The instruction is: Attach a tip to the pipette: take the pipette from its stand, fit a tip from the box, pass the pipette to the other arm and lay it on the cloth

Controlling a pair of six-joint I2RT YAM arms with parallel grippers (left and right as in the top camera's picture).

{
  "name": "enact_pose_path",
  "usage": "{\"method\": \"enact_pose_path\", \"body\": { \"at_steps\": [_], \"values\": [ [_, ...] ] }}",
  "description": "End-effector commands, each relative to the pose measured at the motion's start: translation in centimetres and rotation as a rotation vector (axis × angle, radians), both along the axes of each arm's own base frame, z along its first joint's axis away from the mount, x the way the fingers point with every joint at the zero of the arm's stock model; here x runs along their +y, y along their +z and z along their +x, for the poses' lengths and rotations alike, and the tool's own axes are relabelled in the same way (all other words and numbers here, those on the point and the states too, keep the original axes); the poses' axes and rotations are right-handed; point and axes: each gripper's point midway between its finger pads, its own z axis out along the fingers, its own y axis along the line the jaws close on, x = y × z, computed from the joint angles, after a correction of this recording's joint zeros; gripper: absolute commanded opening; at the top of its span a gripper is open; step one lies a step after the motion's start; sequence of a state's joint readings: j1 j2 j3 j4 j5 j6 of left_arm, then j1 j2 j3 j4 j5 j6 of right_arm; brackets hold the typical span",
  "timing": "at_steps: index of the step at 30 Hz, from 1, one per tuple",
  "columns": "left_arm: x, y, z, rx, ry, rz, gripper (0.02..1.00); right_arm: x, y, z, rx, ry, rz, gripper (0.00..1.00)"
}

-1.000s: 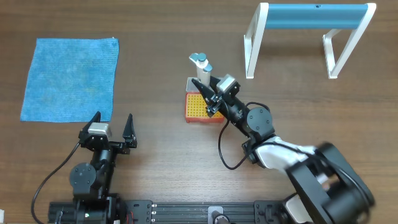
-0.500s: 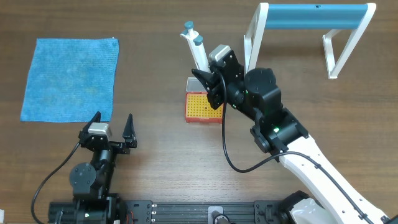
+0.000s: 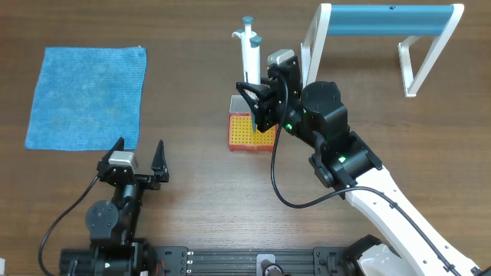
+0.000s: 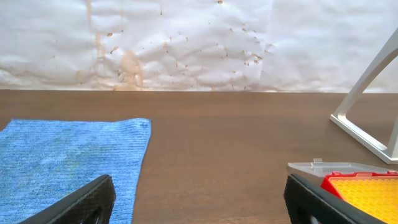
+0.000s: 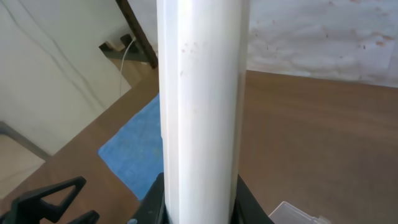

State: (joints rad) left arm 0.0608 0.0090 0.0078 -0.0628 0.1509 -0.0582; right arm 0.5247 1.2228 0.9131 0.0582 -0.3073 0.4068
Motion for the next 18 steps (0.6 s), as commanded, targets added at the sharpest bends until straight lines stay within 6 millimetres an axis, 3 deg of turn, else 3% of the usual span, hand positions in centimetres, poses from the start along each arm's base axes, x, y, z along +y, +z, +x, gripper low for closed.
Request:
{"method": "enact_pose_path", "body": {
  "at_steps": [1,3,7,8,13,18],
  "values": [
    [-1.1,0.2,-0.1,-0.006,-0.06,-0.052,0.879,-0.1,0.1,-0.2,0.058,-0.004,0.027,0.075],
    [-2.6,0.8,-0.4,-0.001,-0.142,-0.22,0.879,-0.1,-0.1,-0.2,0.063,-0.001,0.026,0.075],
    [-4.8,0.3,-1.1,0.229,-0.202,-1.025,0.879,-0.1,0.0,-0.2,0.124,-0.022,0.083,0.077],
    [-5.0,0.3,-1.2,0.256,-0.203,-1.108,0.879,-0.1,0.0,-0.2,0.126,-0.023,0.085,0.075],
    [-2.3,0.5,-0.3,0.178,-0.053,-1.252,0.879,-0.3,0.2,0.0,0.183,-0.051,0.145,0.075],
    [-2.7,3.6,-0.3,0.086,-0.149,-1.241,0.879,1.1,0.3,-2.0,0.24,0.097,0.179,0.075]
  ]
}}
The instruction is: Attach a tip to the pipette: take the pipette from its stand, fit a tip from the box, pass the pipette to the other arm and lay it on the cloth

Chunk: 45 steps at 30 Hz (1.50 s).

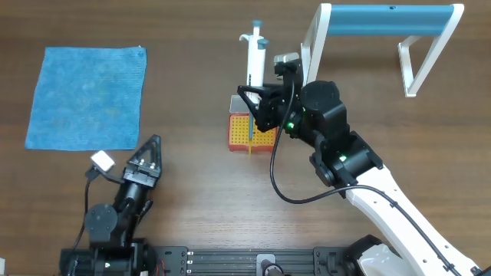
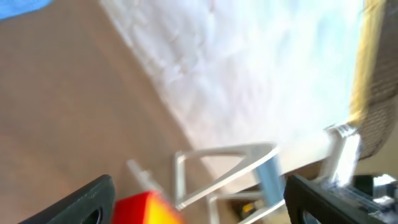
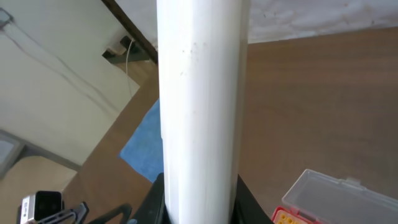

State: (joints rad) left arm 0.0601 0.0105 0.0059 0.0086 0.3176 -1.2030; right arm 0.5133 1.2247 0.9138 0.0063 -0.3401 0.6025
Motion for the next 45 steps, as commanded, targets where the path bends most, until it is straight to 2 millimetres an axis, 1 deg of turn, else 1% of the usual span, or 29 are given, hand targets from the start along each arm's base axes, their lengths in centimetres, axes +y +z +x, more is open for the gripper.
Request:
{"method": "enact_pose_path", "body": {
  "at_steps": [1,2,4,6,9,11,14,17,19,22,25,27,30,34,36,39,45],
  "values": [
    [-0.1,2.6,0.2,-0.068,-0.011,-0.118,0.882,1.6,1.6,-2.2,0.046,0.163,0.095,0.075],
    [-0.3,3.1,0.4,-0.076,-0.026,-0.12,0.882,1.9,1.6,-2.6,0.05,0.189,0.102,0.077],
    [-0.9,3.4,1.0,-0.035,-0.065,-0.116,0.882,2.1,1.7,-3.0,0.055,0.214,0.108,0.075],
    [-2.2,4.3,1.8,0.006,-0.146,-0.084,0.882,2.1,1.7,-3.0,0.054,0.214,0.108,0.077],
    [-4.6,6.9,3.8,0.023,-0.314,-0.012,0.882,2.1,1.7,-3.0,0.055,0.215,0.108,0.075],
    [-7.0,9.9,5.5,-0.006,-0.51,0.052,0.882,2.1,1.7,-3.0,0.054,0.215,0.108,0.073],
    [-9.9,12.9,7.6,-0.027,-0.822,0.068,0.884,2.1,1.7,-3.0,0.054,0.215,0.108,0.075],
    [-11.9,14.5,8.9,-0.059,-1.107,0.073,0.882,2.1,1.7,-3.0,0.053,0.215,0.108,0.075],
    [-13.0,15.0,9.9,-0.081,-1.206,0.08,0.882,2.1,1.9,-3.0,0.046,0.215,0.111,0.077],
    [-14.7,15.6,10.8,-0.165,-1.28,0.132,0.882,2.2,2.2,-2.9,0.03,0.216,0.117,0.075],
    [-15.9,16.1,10.8,-0.243,-1.307,0.18,0.882,2.2,2.5,-2.8,0.021,0.217,0.121,0.073],
    [-16.1,16.3,10.6,-0.251,-1.315,0.183,0.882,2.2,2.5,-2.9,0.021,0.217,0.121,0.075],
    [-16.9,16.5,10.1,-0.26,-1.34,0.183,0.884,2.2,2.5,-2.9,0.019,0.218,0.122,0.075],
    [-19.1,16.5,8.7,-0.274,-1.403,0.181,0.884,2.2,2.5,-2.9,0.018,0.219,0.123,0.075],
    [-19.7,16.5,8.2,-0.285,-1.423,0.183,0.884,2.4,2.8,-3.2,0.014,0.244,0.131,0.075],
    [-20.3,16.5,7.9,-0.291,-1.431,0.184,0.884,2.9,3.6,-3.9,-0.009,0.299,0.154,0.075],
    [-20.4,16.5,7.9,-0.304,-1.428,0.192,0.879,2.9,3.5,-4.0,-0.008,0.3,0.153,0.075]
  ]
}}
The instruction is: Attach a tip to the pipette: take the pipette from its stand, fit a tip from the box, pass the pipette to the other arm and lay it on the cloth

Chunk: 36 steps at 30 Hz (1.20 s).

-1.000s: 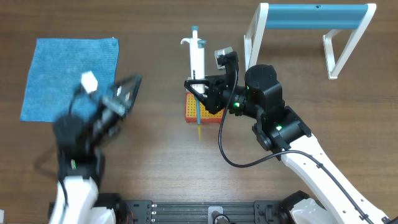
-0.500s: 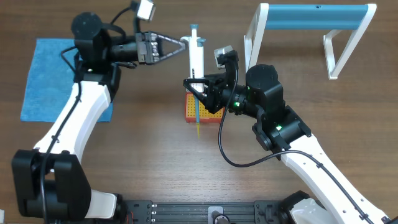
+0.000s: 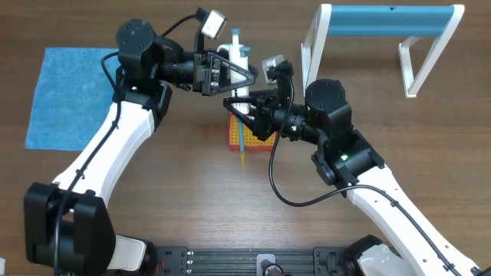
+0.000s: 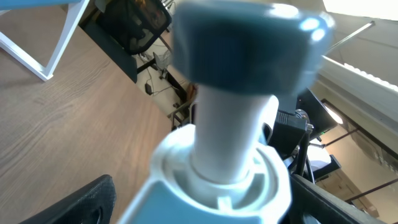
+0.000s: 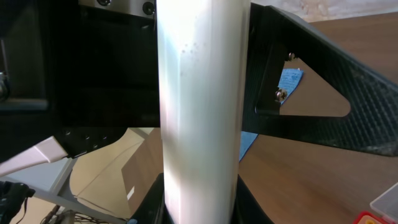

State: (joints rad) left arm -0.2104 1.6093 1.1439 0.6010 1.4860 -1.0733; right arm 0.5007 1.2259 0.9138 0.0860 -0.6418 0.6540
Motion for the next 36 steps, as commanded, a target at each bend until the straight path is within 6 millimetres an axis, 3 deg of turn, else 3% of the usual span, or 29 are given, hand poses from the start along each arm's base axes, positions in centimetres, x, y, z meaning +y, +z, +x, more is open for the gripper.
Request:
{"method": "enact_pose_path", "body": {
  "at_steps": [1,2,3,5,6,7,8,13,17,19,21,23,24,25,26,29,33,36],
  "values": [
    [0.1,0.8,0.1,-0.065,-0.004,-0.01,0.877,0.2,1.2,-0.4,-0.02,0.032,0.023,0.077],
    [0.1,0.8,0.1,-0.069,-0.004,-0.01,0.875,0.2,1.2,-0.4,-0.02,0.032,0.023,0.075],
    [0.1,0.8,0.1,-0.078,-0.004,-0.011,0.774,0.2,1.2,-0.4,-0.02,0.032,0.023,0.075],
    [0.1,0.8,0.1,-0.094,-0.004,-0.014,0.428,0.2,1.2,-0.4,-0.021,0.032,0.023,0.075],
    [0.1,0.8,0.1,-0.095,-0.003,-0.014,0.308,0.2,1.2,-0.4,-0.02,0.032,0.023,0.169],
    [0.1,0.8,0.1,-0.094,-0.003,-0.014,0.106,0.2,1.2,-0.4,-0.02,0.032,0.023,0.533],
    [0.1,0.8,0.1,-0.094,0.0,-0.014,0.029,0.2,1.2,-0.5,-0.02,0.033,0.023,0.869],
    [0.9,0.8,2.2,-0.069,0.108,-0.016,0.027,-0.3,0.2,-0.6,0.003,0.043,-0.01,0.908],
    [5.6,-1.7,7.2,-0.016,0.367,0.036,0.027,-3.6,-1.7,-0.6,0.135,0.076,-0.022,0.908],
    [9.0,-5.0,9.8,0.073,0.545,0.127,0.027,-5.9,-1.5,0.1,0.126,0.071,-0.005,0.908],
    [14.1,-10.9,11.3,0.243,0.773,0.321,0.029,-8.4,-0.8,1.3,0.106,0.034,0.026,0.908],
    [19.7,-16.8,10.2,0.439,0.968,0.564,0.027,-10.8,0.2,2.2,0.072,0.008,0.057,0.91],
    [22.3,-19.1,8.6,0.531,1.019,0.67,0.027,-12.1,0.6,2.6,0.056,-0.008,0.07,0.908],
    [23.7,-20.0,7.4,0.576,1.02,0.712,0.027,-12.9,0.9,2.9,0.05,-0.026,0.078,0.91],
    [24.5,-20.4,6.5,0.6,1.016,0.733,0.029,-13.4,0.9,3.1,0.052,-0.043,0.082,0.91],
    [30.1,-20.4,3.9,0.716,1.114,0.86,0.025,-14.7,0.7,4.5,0.038,-0.135,0.062,0.91],
    [36.9,-16.4,3.1,0.684,1.231,1.043,0.025,-15.1,-0.1,6.1,0.039,-0.236,0.021,0.912],
    [40.3,-14.1,3.1,0.65,1.218,1.195,0.025,-15.3,-1.2,7.0,0.067,-0.31,-0.017,0.91]
  ]
}}
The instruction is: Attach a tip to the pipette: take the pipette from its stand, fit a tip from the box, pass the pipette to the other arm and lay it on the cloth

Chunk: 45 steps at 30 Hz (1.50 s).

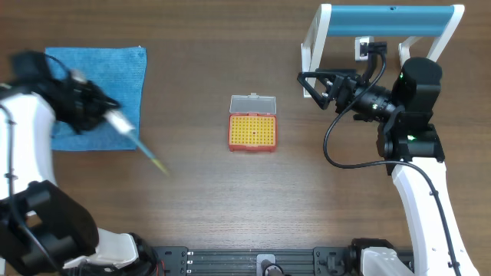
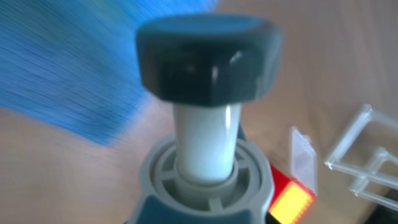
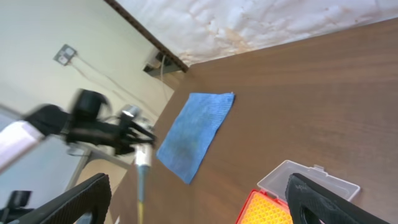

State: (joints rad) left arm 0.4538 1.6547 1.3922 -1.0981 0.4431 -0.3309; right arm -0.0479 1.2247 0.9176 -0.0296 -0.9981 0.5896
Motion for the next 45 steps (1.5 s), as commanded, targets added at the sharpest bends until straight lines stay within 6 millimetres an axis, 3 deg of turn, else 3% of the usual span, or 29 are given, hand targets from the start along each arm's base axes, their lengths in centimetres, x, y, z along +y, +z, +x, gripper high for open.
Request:
{"method": "enact_pose_path", "body": {
  "at_steps": [1,5,7,10,13,14,18,23,26,33,40,45],
  "values": [
    [8.7,4.9,1.2,0.068,-0.122,0.369,0.025,-1.0,-1.7,2.1,0.032,-0.175,-0.104,0.91],
    [11.8,3.8,2.4,0.231,-0.26,0.451,0.025,-5.2,-6.5,3.3,0.164,-0.465,-0.323,0.91],
    [12.7,2.1,4.5,0.252,-0.281,0.457,0.025,-8.4,-8.0,3.5,0.207,-0.647,-0.452,0.91],
    [12.9,-1.4,7.1,0.276,-0.399,0.493,0.027,-13.8,-9.1,2.7,0.246,-0.933,-0.658,0.91],
    [13.4,-4.9,8.6,0.345,-0.502,0.575,0.027,-16.5,-9.2,1.6,0.265,-1.07,-0.775,0.91],
    [12.8,-6.5,9.9,0.334,-0.575,0.59,0.027,-16.7,-9.3,1.4,0.272,-1.075,-0.783,0.91],
    [11.2,-8.8,12.8,0.277,-0.699,0.637,0.027,-16.0,-9.9,1.2,0.294,-1.038,-0.774,0.91],
    [10.9,-9.0,14.8,0.218,-0.73,0.686,0.029,-15.3,-12.1,-0.3,0.41,-0.99,-0.767,0.91],
    [11.5,-9.0,14.3,0.229,-0.721,0.676,0.029,-15.3,-12.8,-0.9,0.446,-0.98,-0.785,0.91],
    [13.0,-9.4,13.2,0.196,-0.608,0.564,0.027,-14.7,-11.4,0.7,0.368,-0.996,-0.733,0.912],
    [13.1,-9.7,13.2,0.18,-0.603,0.544,0.029,-14.6,-10.8,1.3,0.339,-1.007,-0.711,0.912],
    [12.5,-11.1,13.2,0.184,-0.612,0.504,0.029,-14.6,-10.8,1.3,0.339,-1.007,-0.711,0.912]
  ]
}}
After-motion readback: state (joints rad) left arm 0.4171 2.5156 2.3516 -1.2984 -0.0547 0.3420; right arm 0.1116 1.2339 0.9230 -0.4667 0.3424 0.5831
